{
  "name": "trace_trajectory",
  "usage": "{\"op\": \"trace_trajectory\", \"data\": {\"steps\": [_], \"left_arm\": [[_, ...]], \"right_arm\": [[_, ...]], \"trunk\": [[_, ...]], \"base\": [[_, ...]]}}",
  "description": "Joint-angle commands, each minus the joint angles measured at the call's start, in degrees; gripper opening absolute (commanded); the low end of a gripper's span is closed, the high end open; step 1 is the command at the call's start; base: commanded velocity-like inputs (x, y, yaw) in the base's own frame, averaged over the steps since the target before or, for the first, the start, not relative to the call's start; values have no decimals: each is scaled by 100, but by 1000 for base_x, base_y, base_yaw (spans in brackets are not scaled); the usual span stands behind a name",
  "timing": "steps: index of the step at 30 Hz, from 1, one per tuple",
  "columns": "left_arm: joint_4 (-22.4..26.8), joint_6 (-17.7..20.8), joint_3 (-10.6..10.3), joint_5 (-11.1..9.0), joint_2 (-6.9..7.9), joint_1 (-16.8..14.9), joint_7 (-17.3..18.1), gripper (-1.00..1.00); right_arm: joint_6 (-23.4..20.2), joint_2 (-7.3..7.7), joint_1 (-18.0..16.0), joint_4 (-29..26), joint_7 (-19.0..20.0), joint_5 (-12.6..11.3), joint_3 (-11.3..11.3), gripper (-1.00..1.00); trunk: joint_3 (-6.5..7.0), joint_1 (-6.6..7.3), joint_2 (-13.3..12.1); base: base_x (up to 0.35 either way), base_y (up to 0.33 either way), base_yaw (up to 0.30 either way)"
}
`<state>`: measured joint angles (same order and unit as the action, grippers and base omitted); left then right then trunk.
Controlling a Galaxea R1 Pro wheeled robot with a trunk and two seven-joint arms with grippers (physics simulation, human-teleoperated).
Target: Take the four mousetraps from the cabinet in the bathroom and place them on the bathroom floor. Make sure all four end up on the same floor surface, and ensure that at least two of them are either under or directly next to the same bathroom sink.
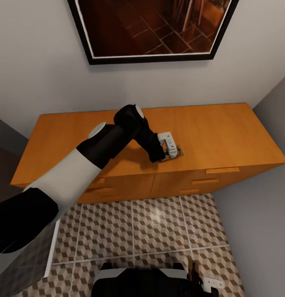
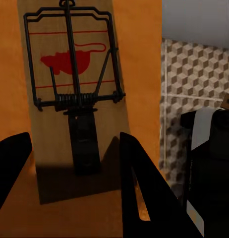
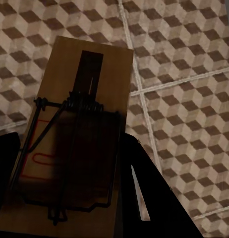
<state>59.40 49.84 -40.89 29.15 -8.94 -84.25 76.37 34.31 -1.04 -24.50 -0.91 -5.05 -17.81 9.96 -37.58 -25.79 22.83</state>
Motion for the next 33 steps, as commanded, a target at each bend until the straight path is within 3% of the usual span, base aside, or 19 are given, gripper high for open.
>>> {"op": "trace_trajectory", "data": {"steps": [1, 15, 25, 33], "left_arm": [[3, 52, 2, 56, -2, -4, 55, -100], [1, 52, -24, 55, -2, -4, 61, -100], [-24, 52, -41, 55, -2, -4, 54, -100], [-50, 48, -65, 55, 2, -4, 50, -100]], "right_arm": [[14, -2, -2, 3, -40, -18, 50, -100], [14, 0, -2, 3, -40, -16, 50, -100], [58, 123, -2, 3, 29, -12, 50, -100], [52, 128, -2, 10, 39, -5, 50, -100]], "trunk": [[-7, 0, 9], [-7, 0, 9], [-7, 0, 9], [-7, 0, 9]], "base": [[-334, 0, 0], [-335, 0, 0], [-335, 0, 0], [-335, 0, 0]]}}
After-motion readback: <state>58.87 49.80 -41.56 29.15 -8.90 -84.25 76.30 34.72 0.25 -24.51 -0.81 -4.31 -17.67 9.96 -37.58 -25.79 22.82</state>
